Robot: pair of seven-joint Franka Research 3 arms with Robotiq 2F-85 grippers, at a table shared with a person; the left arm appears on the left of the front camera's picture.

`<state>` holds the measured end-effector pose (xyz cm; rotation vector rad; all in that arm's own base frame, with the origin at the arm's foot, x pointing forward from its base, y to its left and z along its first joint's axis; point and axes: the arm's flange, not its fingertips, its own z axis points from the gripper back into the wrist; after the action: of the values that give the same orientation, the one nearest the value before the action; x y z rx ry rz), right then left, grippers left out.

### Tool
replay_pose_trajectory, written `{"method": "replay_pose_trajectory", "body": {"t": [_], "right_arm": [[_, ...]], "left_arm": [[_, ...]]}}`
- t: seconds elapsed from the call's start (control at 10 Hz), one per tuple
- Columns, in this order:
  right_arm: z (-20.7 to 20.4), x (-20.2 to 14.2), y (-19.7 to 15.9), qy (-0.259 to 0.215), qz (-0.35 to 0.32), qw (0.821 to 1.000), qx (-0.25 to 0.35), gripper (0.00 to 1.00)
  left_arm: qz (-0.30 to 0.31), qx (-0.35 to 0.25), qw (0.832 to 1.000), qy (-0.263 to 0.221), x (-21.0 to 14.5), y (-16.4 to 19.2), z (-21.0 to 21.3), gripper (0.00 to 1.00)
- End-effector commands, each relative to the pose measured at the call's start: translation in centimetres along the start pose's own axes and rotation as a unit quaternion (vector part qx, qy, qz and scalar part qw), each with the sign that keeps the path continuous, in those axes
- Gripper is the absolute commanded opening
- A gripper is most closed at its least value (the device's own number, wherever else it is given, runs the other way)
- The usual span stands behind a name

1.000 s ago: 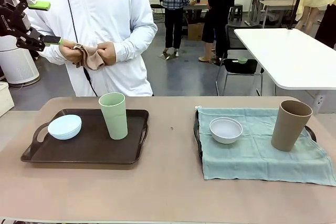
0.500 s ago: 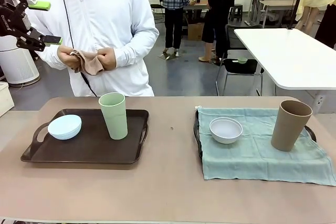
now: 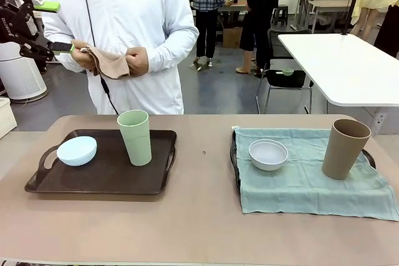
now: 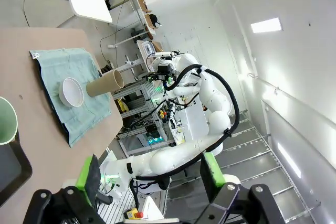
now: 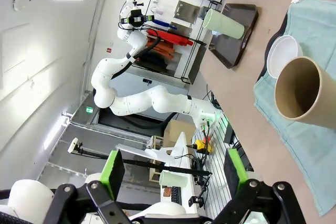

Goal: Set up a tray with a mat and arrange the tableware.
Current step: Pick up the Picnic Bowl and Reusable plastic cup from the Handle tray in front of the human's position and hold them in the air.

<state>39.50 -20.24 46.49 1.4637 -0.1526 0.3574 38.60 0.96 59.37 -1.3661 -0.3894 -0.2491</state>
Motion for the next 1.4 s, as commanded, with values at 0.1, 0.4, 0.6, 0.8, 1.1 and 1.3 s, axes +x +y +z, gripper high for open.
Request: {"method": "replay_pose_trajectory", "body": {"t": [0.1,0.4,0.6,0.8,1.1,1.3], "right_arm": [[0.2,0.0,0.1,-0.001,0.007,1.000,0.000,1.00],[0.2,0.0,0.1,-0.001,0.007,1.000,0.000,1.00],[0.2,0.0,0.1,-0.001,0.007,1.000,0.000,1.00],[0.2,0.0,0.1,-0.001,0.007,1.000,0.000,1.00],[-4.7,5.1,6.0,0.069,0.108,0.985,-0.112,1.00],[-12.1,12.0,11.6,0.100,0.223,0.935,-0.259,1.00]], "left_arm": [[-0.009,-0.010,1.000,-0.005,0.1,0.0,0.0,1.00],[-0.009,-0.010,1.000,-0.005,0.1,0.0,0.0,1.00],[-0.009,-0.010,1.000,-0.005,0.1,0.0,0.0,1.00],[-0.009,-0.010,1.000,-0.005,0.1,0.0,0.0,1.00],[-0.086,0.177,0.978,0.068,1.4,-3.1,0.1,1.00],[-0.133,0.314,0.934,0.108,3.3,-6.3,0.3,1.00]]}}
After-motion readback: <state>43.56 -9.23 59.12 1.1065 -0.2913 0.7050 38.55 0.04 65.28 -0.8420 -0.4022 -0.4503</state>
